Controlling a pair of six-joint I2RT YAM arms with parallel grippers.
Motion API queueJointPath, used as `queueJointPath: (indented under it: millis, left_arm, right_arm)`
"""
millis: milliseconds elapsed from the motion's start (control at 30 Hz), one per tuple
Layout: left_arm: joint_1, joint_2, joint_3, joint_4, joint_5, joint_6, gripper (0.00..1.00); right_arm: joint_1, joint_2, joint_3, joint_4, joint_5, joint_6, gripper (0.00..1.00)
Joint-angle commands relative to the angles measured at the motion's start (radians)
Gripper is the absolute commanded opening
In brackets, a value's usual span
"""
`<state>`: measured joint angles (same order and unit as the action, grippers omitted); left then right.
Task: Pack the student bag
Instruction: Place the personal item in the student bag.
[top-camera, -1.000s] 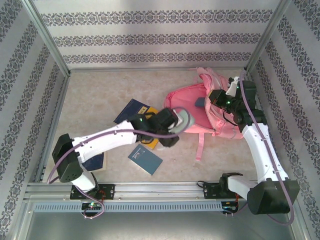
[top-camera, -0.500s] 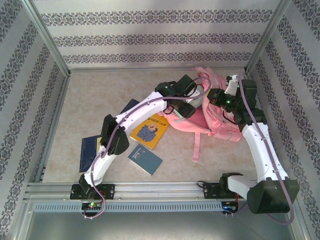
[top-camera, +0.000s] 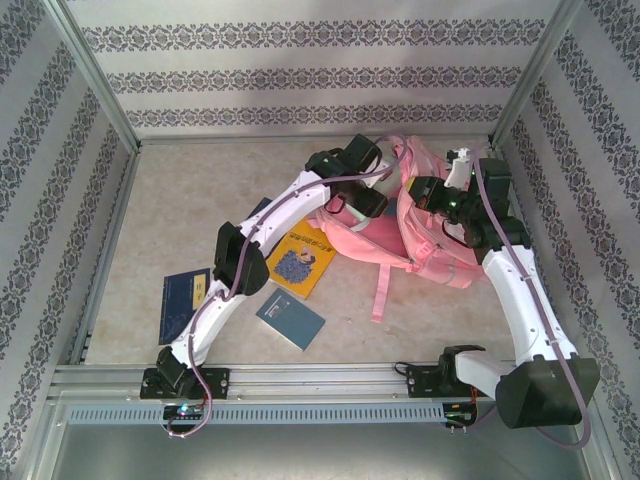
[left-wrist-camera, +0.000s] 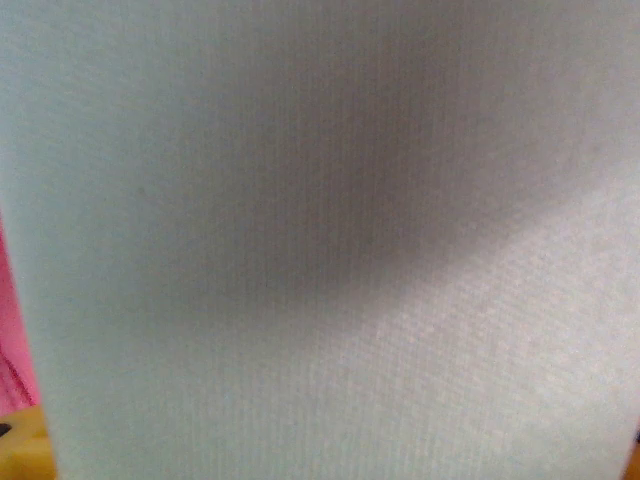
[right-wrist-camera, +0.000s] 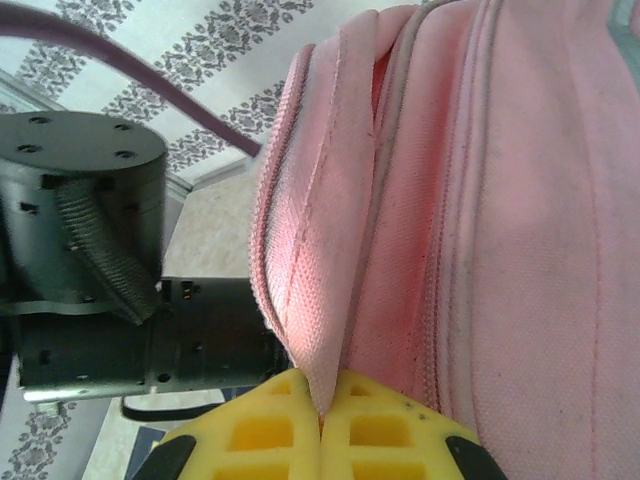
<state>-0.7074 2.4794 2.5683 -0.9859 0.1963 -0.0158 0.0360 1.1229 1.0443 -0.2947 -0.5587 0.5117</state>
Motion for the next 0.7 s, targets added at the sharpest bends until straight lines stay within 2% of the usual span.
queueJointPath:
  millis: [0, 200, 367, 433, 533, 667]
  left_arm:
    - [-0.007, 0.043, 0.026, 0.041, -0.055, 0.064, 0.62]
    - [-0.010, 0.091, 0.026, 0.060, -0.059, 0.111, 0.64]
    - [-0.015, 0.105, 0.024, 0.104, -0.021, 0.094, 0.89]
    - [-0.005, 0.087, 0.019, 0.113, 0.014, 0.049, 0.93]
    - [0.031, 0.015, -0.032, 0.135, 0.084, -0.044, 0.95]
    - [0.078, -0.207, -0.319, 0.302, 0.168, -0.153, 0.95]
  right_arm:
    - [0.019, -0.035, 0.019, 0.156, -0.069, -0.035, 0.00]
    - [0.021, -0.026, 0.017, 0.176, -0.060, -0.039, 0.00]
    - [0.029, -0.006, 0.010, 0.187, -0.045, -0.048, 0.00]
    - [0.030, -0.011, 0.003, 0.186, -0.018, -0.051, 0.00]
    - [0.029, -0.025, -0.019, 0.183, 0.023, -0.058, 0.00]
    - [0.037, -0.074, -0.083, 0.190, 0.111, -0.050, 0.00]
